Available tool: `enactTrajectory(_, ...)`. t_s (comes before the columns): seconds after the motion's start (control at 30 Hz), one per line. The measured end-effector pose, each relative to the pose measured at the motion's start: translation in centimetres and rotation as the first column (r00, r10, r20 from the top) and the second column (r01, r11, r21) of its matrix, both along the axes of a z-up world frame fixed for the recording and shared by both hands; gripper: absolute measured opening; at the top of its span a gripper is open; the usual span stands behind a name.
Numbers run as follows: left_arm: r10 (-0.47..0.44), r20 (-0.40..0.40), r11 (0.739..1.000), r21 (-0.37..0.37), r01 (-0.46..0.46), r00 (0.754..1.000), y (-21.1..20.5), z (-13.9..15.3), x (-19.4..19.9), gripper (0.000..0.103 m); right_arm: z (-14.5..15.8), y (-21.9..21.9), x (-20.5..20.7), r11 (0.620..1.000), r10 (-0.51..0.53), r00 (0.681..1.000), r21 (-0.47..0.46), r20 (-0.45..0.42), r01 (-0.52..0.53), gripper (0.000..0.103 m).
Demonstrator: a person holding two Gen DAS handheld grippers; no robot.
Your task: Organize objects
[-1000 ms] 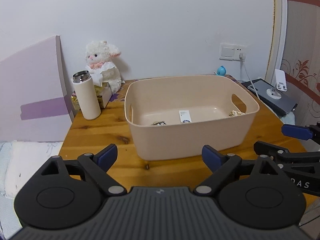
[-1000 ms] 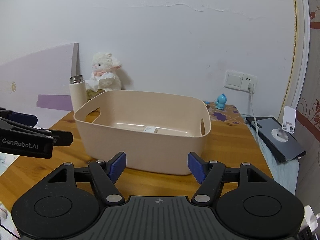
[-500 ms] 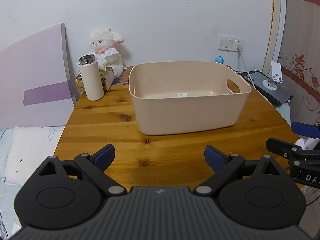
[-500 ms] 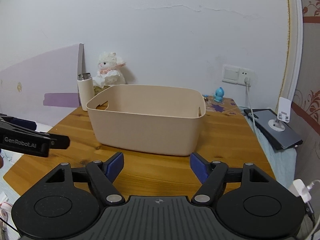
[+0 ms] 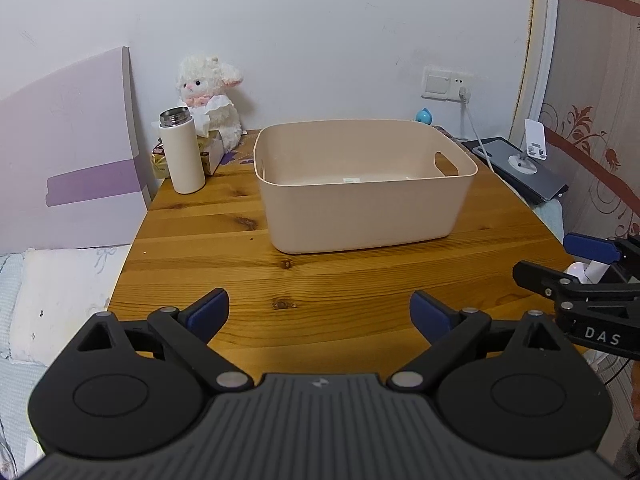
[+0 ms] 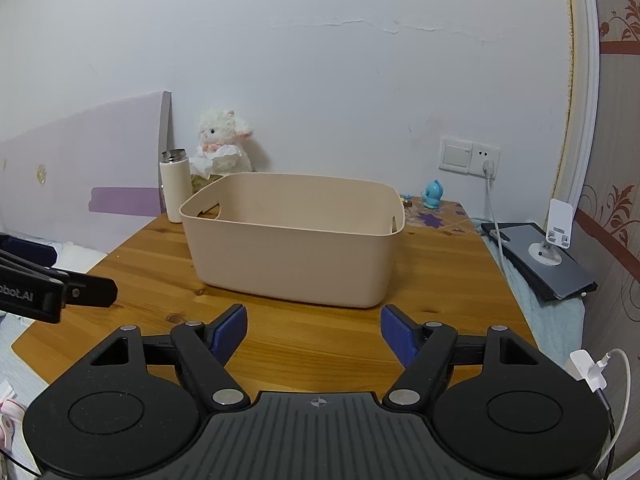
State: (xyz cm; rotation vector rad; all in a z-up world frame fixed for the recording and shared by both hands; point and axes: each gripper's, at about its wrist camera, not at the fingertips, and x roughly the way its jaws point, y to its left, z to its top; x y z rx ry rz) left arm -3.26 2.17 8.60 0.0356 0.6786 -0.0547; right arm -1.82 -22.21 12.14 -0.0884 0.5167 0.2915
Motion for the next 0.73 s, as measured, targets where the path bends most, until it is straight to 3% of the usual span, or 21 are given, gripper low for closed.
enactTrajectory(0.73,-0.013,-0.012,1.000,0.007,0.013,1.000,-0.16,0.13,-0.26,0.098,-0.37,0.12,0.54,1.000,0.002,1.000,-0.009,-0.024,-0.002,0.077)
